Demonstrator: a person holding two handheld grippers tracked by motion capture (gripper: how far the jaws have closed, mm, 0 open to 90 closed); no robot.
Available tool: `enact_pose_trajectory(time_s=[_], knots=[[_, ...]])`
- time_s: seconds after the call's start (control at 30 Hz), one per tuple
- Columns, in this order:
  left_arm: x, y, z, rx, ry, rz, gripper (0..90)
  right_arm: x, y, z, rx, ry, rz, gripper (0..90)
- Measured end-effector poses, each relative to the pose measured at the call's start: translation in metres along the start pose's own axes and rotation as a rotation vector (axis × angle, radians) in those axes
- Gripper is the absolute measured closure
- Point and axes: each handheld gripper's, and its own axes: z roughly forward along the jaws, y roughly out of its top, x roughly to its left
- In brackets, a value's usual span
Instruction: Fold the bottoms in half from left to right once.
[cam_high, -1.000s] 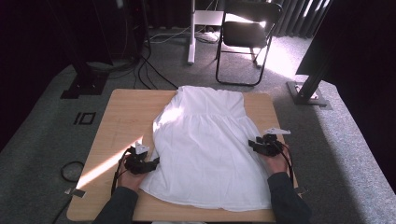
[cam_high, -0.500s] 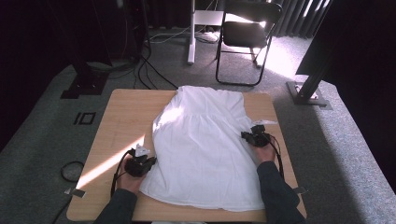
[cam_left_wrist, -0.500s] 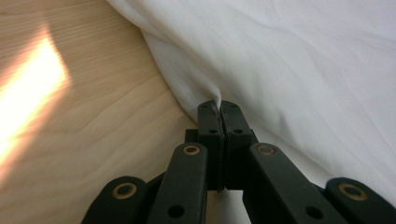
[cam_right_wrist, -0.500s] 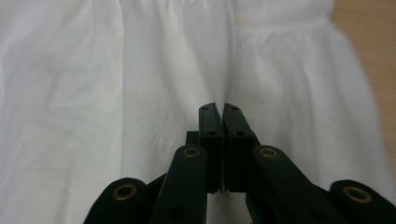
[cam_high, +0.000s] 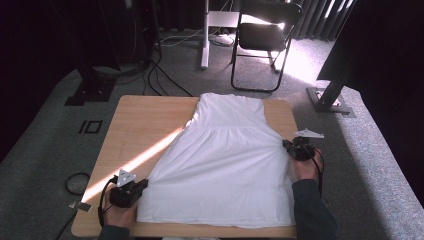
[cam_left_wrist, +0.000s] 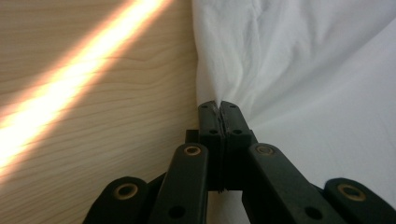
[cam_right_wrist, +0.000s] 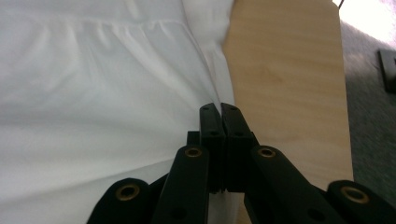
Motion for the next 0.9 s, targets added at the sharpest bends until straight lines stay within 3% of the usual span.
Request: enact_pose_trajectory(time_s=[0.07,0.1,0.13,0.2,0.23,0.27,0.33,0.43,0.47,0.57,0.6,0.7,0.83,0.9], knots=[[-0.002,0.002,0.005,0.009,-0.04,0.025,87.8,-0.002,-0.005,0.007,0.023,-0.011,0.007,88.7],[-0.003,0.006,0.007,-0.014,-0.021,0.035,67.0,-0.006,-0.012,0.019,0.052,-0.014,0.028,88.4],[-0.003,0.006,0.007,-0.014,-0.021,0.035,59.1,-0.006,-0.012,0.019,0.052,-0.014,0.028,88.4],[0.0,0.018,0.014,-0.039,-0.01,0.028,56.4,-0.008,-0.017,0.026,0.071,-0.018,0.042,88.1],[0.001,0.023,0.018,-0.052,-0.004,0.022,50.8,-0.008,-0.019,0.028,0.08,-0.017,0.048,87.7],[0.003,0.037,0.03,-0.05,-0.008,0.004,47.6,-0.009,-0.02,0.03,0.086,-0.014,0.052,87.4],[0.003,0.051,0.042,-0.058,-0.02,0.003,40.8,-0.009,-0.023,0.035,0.104,-0.015,0.06,86.1],[0.001,0.08,0.071,-0.025,-0.032,0.05,37.2,-0.009,-0.023,0.035,0.101,-0.012,0.067,85.7],[-0.001,0.095,0.09,-0.008,-0.03,0.069,34.9,-0.011,-0.023,0.036,0.1,-0.006,0.069,85.4],[-0.001,0.105,0.103,0.004,-0.037,0.07,31.9,-0.011,-0.023,0.036,0.1,-0.005,0.071,85.4],[0.0,0.12,0.128,0.036,-0.054,0.056,31.9,-0.011,-0.024,0.036,0.097,-0.004,0.074,85.4],[0.002,0.13,0.15,0.073,-0.063,0.042,27.7,-0.011,-0.024,0.036,0.093,-0.002,0.077,85.5],[0.0,0.134,0.165,0.108,-0.059,0.038,27.6,-0.012,-0.024,0.036,0.091,0.002,0.083,85.5],[-0.001,0.131,0.172,0.126,-0.063,0.048,45.3,-0.011,-0.024,0.036,0.09,-0.001,0.083,85.6]])
